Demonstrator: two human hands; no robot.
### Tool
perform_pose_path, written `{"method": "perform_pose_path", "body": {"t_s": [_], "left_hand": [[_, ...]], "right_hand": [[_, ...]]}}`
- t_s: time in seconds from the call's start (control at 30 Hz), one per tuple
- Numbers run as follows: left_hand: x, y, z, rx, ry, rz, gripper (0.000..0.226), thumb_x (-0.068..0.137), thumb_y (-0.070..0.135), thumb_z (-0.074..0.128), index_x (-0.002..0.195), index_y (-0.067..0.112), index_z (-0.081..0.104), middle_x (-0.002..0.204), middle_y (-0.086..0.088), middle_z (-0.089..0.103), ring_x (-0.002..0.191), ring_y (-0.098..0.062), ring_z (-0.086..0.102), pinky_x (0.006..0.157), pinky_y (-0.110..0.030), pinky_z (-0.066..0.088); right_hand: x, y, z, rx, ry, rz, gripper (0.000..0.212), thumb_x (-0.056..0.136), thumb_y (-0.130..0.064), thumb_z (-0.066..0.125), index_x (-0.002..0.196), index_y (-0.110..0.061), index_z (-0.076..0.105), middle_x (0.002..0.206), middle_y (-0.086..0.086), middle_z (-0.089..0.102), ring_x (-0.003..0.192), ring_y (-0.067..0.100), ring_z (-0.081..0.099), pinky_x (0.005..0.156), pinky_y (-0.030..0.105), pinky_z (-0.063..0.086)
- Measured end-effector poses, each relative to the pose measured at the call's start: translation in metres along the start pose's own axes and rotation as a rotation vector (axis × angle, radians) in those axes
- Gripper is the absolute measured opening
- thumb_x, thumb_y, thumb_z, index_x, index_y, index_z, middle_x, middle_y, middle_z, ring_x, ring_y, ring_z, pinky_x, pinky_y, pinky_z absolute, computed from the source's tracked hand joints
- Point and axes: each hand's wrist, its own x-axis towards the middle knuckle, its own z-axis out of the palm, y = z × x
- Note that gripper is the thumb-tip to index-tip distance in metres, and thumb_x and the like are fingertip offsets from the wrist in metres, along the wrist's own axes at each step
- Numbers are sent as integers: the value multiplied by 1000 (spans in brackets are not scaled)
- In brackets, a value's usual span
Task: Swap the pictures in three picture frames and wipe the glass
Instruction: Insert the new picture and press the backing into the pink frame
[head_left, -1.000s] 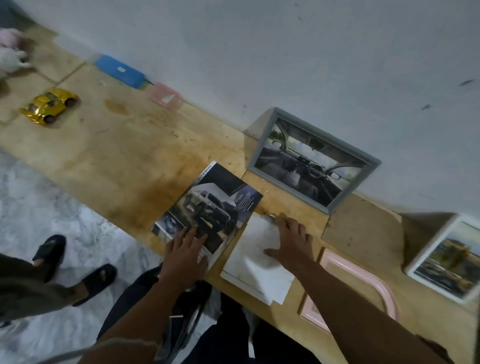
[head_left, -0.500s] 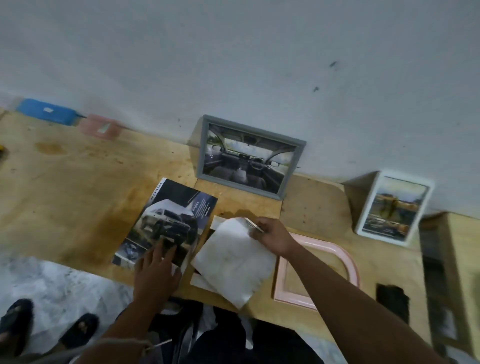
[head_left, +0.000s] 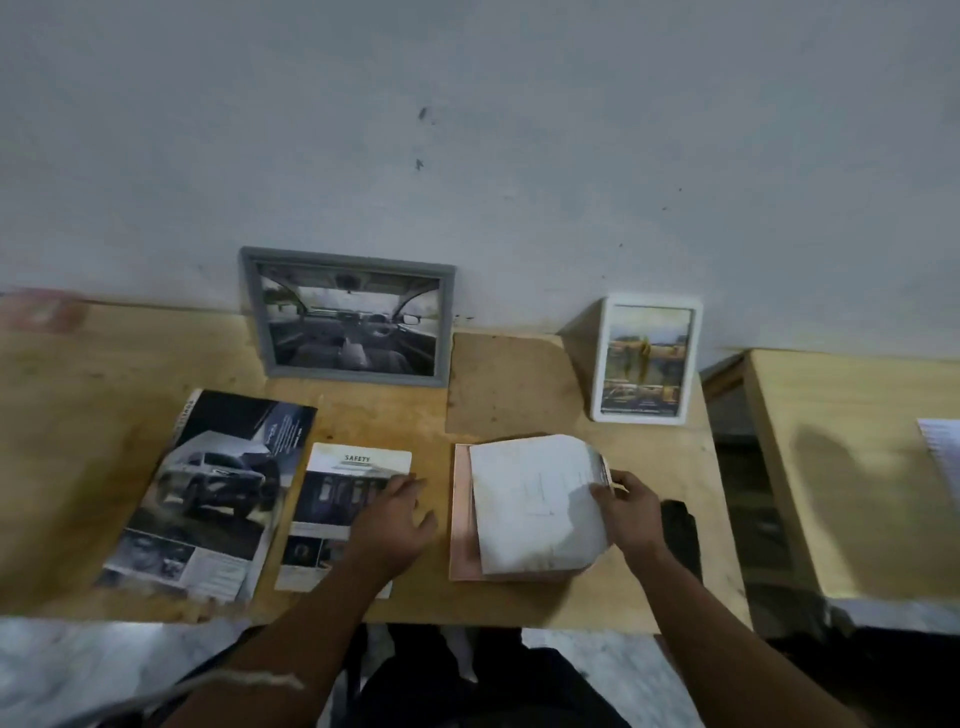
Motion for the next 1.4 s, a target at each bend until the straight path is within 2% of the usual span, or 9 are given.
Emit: {"method": "perform_pose_path", "body": {"t_s": [0.1,0.23,0.47,0.67,0.83,0.97,1.13,1.3,1.4], "left_hand": [[2,18,19,-50,-97,-34,74,89,55,50,154,20,45,160,1,40,127,-18,61,102,-41,54],[4,24,33,-60,-162,-57,76,86,58,48,155,25,41,147,-2,53,118,-21,63,97,-42,56],[9,27,44,62,-127,-32,67,100,40,59,159,18,36,160,-6,39,132,-22,55,103,-35,50],[15,22,51,145,-135,13,67,95,46,63,156,28,40,152,-4,40,136,-23,50,103,-39,54],[20,21,54,187,-154,9,64,98,49,58,155,29,39,147,-2,39,133,-23,51,101,-39,55],[22,23,56,229,-159,6,63,100,49,55,157,31,36,147,-1,38,131,-21,53,98,-36,56],[21,20,56,238,-171,17,65,100,51,54,158,32,34,150,0,34,129,-20,55,97,-35,57],[23,20,56,225,-169,19,64,100,51,54,158,34,33,152,0,32,131,-20,53,101,-37,56],[24,18,56,222,-159,24,64,99,51,55,157,33,34,151,0,33,131,-20,53,101,-38,56]], "right_hand": [[3,16,7,-101,-12,17,20,93,-17,72,111,-9,68,100,8,73,97,29,67,80,38,53],[-2,22,19,-267,-22,4,17,93,-28,70,109,-21,65,93,-2,70,96,27,67,78,33,50],[-2,25,17,-705,-22,-154,49,94,-54,61,134,-27,58,116,-1,58,97,22,66,78,35,55],[21,-9,17,-559,31,-187,39,99,-54,56,125,-27,63,113,-3,66,97,19,66,78,33,55],[72,-56,29,-333,48,64,37,98,-40,57,107,-7,72,93,8,68,89,27,66,74,31,47],[100,-67,41,-148,59,250,40,90,-36,69,107,0,70,94,11,67,99,33,67,76,31,43],[112,-58,55,-7,63,389,43,81,-34,76,106,-1,62,97,8,69,91,29,68,85,37,58],[110,-61,64,-8,79,391,63,71,-52,82,104,-2,61,100,8,70,92,31,69,91,42,59],[108,-65,67,-12,92,413,50,83,-32,76,117,2,62,104,13,68,96,34,68,86,37,57]]}}
